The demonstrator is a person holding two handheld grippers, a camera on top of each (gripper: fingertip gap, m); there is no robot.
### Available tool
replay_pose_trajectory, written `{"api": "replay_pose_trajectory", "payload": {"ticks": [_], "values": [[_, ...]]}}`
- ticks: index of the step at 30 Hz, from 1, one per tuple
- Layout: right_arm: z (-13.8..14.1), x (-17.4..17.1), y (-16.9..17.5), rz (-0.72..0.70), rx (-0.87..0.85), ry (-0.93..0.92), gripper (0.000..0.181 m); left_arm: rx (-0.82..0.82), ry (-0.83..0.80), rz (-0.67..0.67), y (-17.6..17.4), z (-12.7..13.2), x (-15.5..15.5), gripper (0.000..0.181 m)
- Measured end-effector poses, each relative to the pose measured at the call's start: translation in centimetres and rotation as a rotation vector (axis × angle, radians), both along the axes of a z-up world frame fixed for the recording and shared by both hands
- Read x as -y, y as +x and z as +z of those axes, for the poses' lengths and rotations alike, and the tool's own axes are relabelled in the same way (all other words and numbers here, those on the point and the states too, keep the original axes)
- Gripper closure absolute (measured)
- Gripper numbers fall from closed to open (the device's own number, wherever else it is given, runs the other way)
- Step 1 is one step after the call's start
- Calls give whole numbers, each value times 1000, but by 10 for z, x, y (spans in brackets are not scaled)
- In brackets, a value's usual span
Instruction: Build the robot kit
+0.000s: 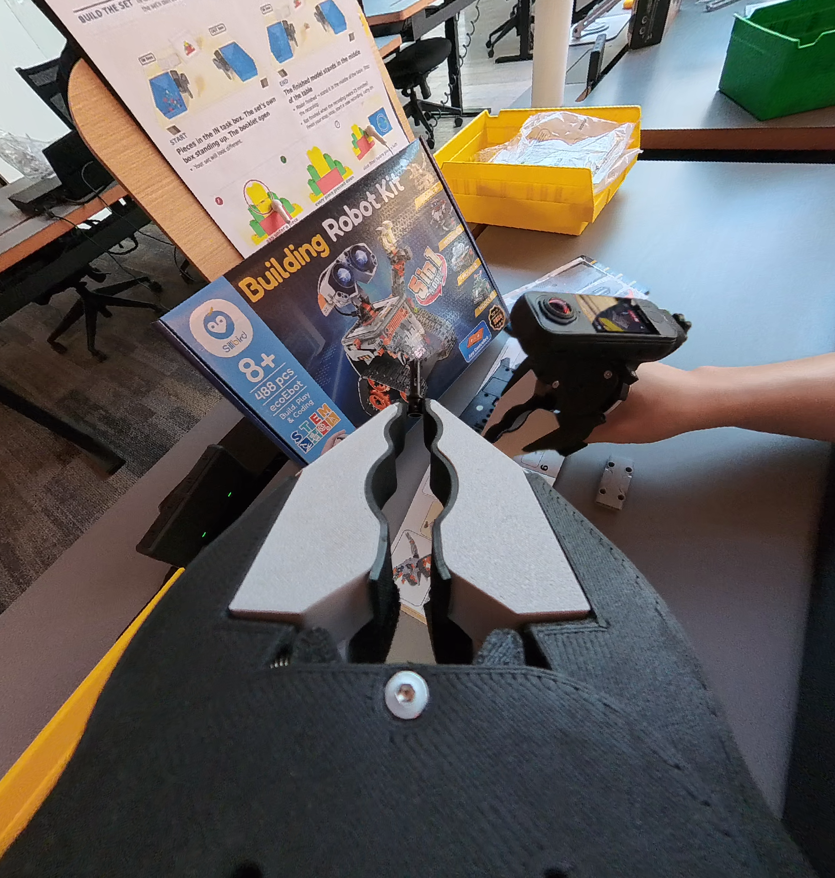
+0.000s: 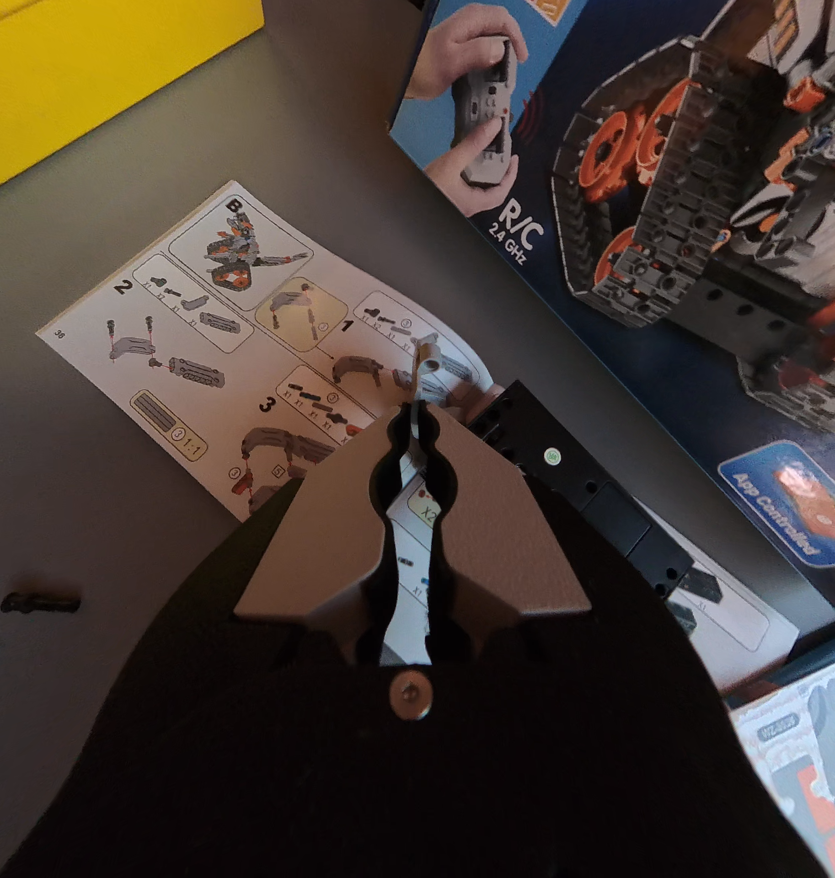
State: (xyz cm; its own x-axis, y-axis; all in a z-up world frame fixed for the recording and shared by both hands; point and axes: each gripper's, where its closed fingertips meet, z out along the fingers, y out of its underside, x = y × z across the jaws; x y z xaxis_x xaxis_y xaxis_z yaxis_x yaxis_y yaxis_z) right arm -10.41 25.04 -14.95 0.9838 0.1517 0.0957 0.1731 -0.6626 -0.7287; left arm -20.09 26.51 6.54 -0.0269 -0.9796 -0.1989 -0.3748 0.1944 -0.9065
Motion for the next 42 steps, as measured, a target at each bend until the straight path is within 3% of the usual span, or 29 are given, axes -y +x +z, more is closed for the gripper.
{"api": "replay_pose_trajectory", "payload": {"ticks": [9, 16, 21, 31, 42], "values": [[0, 25, 8, -49, -109, -1, 179, -18, -4, 2, 2, -5, -1, 176], [23, 30, -17, -17, -357, 89, 179, -30, -6, 1, 3, -8, -1, 176], [15, 30, -25, 20, -368, 60, 180, -50, -6, 1, 6, -13, -2, 176], [-9, 31, -34, 90, -156, 1, 179, -73, -10, 10, 8, -19, -6, 176], [-15, 30, -35, 104, -167, -21, 178, -77, -8, 10, 7, -20, -6, 176]]}}
